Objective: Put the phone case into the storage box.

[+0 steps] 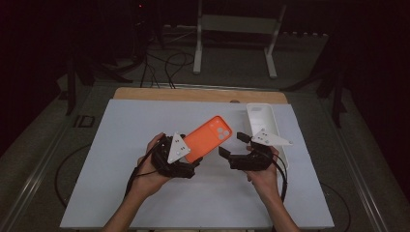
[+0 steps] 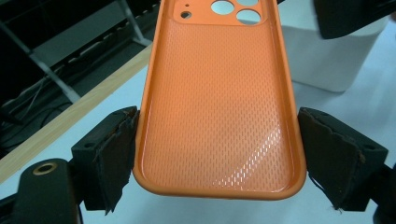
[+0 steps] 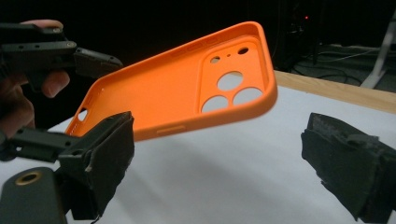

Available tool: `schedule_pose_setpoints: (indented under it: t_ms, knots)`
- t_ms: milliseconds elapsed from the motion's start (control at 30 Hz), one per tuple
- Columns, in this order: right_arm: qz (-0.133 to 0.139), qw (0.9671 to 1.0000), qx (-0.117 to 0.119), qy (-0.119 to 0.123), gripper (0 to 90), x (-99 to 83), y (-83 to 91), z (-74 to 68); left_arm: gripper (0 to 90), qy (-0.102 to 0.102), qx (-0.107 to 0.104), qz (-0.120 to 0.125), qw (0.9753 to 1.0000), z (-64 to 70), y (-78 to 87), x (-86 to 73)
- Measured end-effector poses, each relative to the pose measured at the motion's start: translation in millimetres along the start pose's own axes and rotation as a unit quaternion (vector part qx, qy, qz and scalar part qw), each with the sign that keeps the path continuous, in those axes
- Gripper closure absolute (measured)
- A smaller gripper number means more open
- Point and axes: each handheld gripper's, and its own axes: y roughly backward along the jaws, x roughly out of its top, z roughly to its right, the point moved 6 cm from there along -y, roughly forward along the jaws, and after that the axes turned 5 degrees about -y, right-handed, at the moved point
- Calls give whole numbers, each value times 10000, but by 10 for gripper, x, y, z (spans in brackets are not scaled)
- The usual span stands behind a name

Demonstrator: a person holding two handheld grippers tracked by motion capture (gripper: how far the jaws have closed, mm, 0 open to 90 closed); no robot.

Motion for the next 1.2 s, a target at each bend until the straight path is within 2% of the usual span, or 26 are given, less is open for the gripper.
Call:
schedule_pose_setpoints:
  t_ms: [233,400,600,700,733,833,900,1000,1067,1200]
  knots:
    - [17,9997,168,-172,93,63,-49,-29,167,-16,-77,120,9999,44,6,34]
    - [-130,9990,310,-305,95,79,-99,-60,167,-90,-130,203,9997,91,2,50]
    - [-239,9971,492,-535,167,67,-130,-68,167,-139,-233,380,9989,154,2,76]
    - [-248,9958,650,-590,249,72,-125,-106,167,-190,-232,333,9990,170,-21,72]
    - [-259,9956,658,-618,306,76,-123,-112,166,-169,-250,324,9990,168,-30,67]
    - [-434,9915,755,-965,448,74,-133,-120,166,-143,-259,304,9991,172,-52,55]
    - [-484,9889,888,-1088,526,78,-138,-147,166,-156,-286,267,9991,186,-69,47]
    - [-632,9860,1015,-1164,668,72,-158,-202,166,-217,-281,138,9993,199,-109,17]
    - [-668,9857,1010,-1175,749,74,-161,-225,166,-216,-293,87,9993,204,-126,-3]
    - [-649,9843,1039,-1270,818,87,-158,-248,165,-203,-296,46,9993,208,-148,-25]
